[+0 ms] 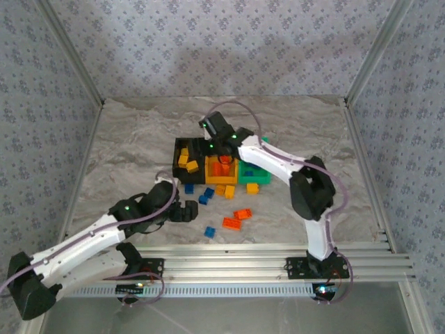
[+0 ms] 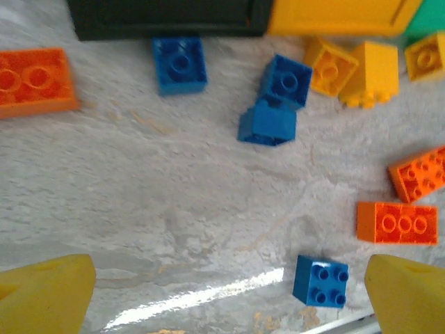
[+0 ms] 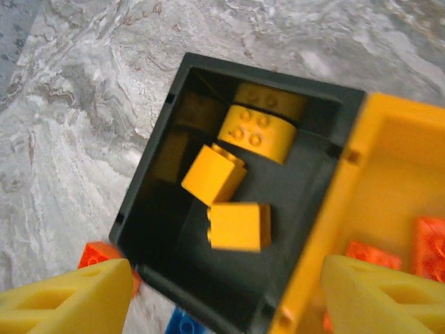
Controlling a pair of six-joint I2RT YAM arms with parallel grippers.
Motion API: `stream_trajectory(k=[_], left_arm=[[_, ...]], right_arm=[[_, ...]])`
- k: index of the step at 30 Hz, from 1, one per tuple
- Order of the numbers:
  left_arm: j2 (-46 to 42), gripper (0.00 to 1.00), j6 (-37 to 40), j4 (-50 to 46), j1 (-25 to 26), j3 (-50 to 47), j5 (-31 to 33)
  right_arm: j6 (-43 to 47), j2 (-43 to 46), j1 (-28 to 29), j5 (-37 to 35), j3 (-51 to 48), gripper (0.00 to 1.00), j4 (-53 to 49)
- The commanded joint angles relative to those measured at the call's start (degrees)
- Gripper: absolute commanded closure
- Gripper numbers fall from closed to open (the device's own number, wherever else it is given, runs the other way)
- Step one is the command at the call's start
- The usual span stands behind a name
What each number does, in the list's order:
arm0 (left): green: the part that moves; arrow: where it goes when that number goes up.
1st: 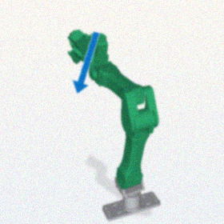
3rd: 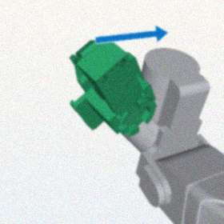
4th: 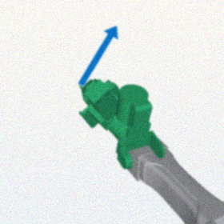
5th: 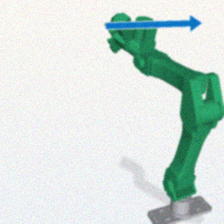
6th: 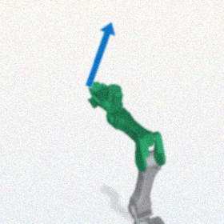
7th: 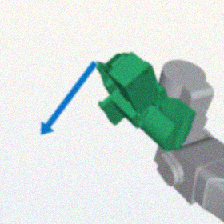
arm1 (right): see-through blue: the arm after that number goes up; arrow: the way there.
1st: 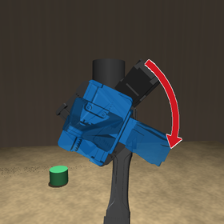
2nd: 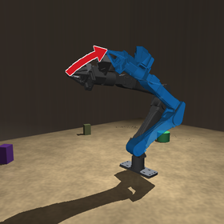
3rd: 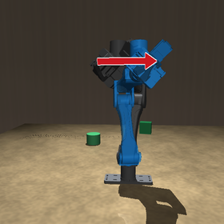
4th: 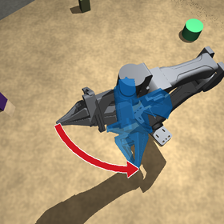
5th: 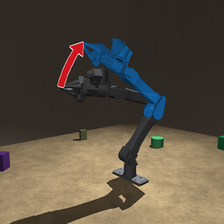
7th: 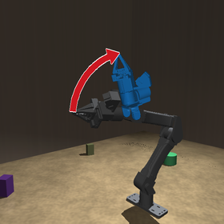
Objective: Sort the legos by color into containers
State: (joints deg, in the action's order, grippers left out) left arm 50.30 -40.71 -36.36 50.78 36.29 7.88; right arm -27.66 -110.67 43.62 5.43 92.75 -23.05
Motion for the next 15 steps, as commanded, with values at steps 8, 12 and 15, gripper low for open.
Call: stream_trajectory(k=[8,12,15], left_arm=[[19.83,0.04,2.47,3.98,12.93,6.33,-4.76],[26.65,0.12,4.03,4.67,14.8,8.17,-6.39],[31.15,0.22,5.77,4.65,15.05,10.05,-7.28]], right_arm=[[-4.25,25.3,-0.98,-5.62,-29.79,0.25,5.23],[-5.19,30.62,-2.43,-5.45,-36.26,0.24,4.99],[-5.15,32.96,-3.22,-5.6,-37.98,0.25,4.86]])
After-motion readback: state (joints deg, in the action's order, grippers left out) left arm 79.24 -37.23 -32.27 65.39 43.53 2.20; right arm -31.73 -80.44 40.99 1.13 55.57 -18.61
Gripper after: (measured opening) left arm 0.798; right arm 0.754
